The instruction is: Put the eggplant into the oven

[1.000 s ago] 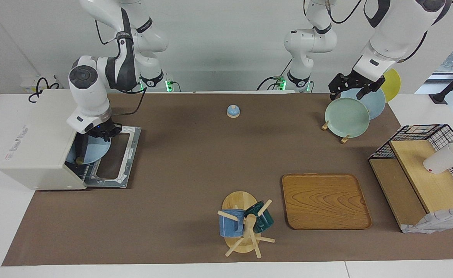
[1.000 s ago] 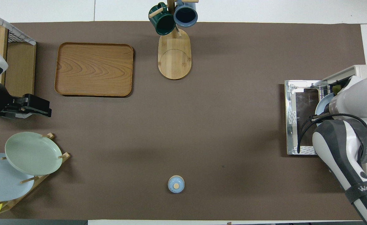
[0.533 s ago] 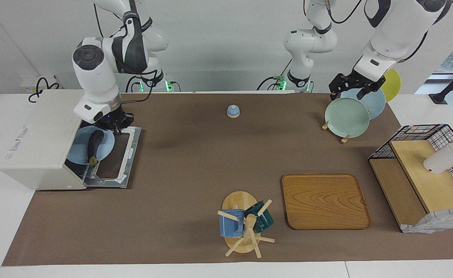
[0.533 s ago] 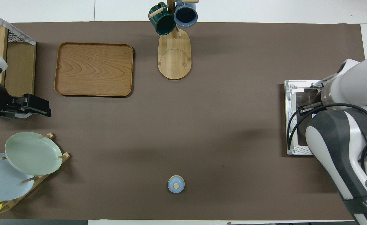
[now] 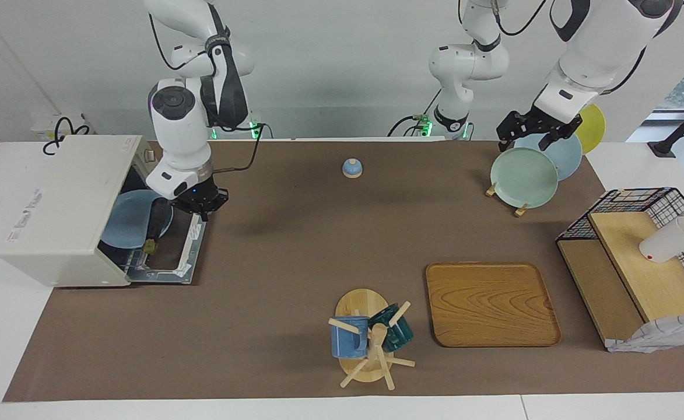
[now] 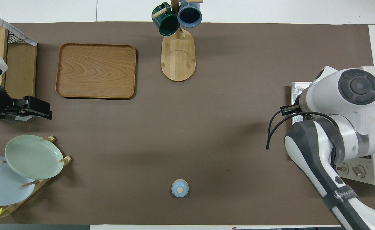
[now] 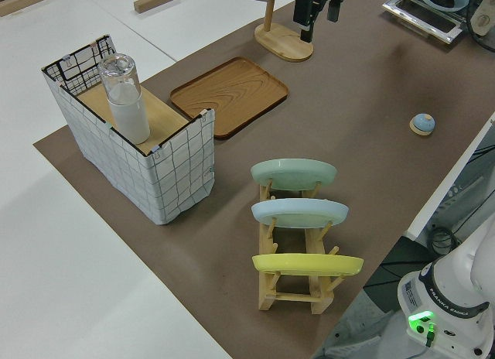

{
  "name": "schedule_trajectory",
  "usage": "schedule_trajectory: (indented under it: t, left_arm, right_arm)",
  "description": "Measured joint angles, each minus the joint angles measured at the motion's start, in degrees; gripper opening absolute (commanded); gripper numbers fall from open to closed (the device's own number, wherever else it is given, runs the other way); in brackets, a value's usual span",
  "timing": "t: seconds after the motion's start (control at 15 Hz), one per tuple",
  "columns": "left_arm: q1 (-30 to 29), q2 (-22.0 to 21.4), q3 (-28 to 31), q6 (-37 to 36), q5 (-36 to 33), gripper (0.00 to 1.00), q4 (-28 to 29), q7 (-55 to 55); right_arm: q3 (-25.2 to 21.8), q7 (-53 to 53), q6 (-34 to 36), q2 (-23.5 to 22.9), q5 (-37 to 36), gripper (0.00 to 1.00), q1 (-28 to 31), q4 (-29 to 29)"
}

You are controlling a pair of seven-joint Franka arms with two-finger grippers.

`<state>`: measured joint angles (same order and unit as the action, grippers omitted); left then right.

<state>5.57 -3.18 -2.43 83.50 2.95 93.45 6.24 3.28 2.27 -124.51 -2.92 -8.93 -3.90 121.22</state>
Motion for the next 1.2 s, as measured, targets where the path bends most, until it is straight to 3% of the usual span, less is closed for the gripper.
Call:
schedule_trajectory:
  t: [0.2,1.0,1.2]
  left_arm:
    - [0.00,0.00,0.00,0.00,0.00,1.00,0.00,0.00]
    - [0.00,0.00,0.00,0.00,0.00,1.00,0.00,0.00]
    - [0.00,0.00,0.01,0.00,0.00,1.00,0.00,0.00]
  right_arm:
    - [-0.09,1.20,-6.54,-2.93,0.00,0.00,0.04,2.65]
    - [-0.18,2.01,-9.49,-6.34,-0.15,0.00,0.88,5.14]
    - [-0.18,2.01,-10.00,-6.61,-3.07,0.00,0.89,5.13]
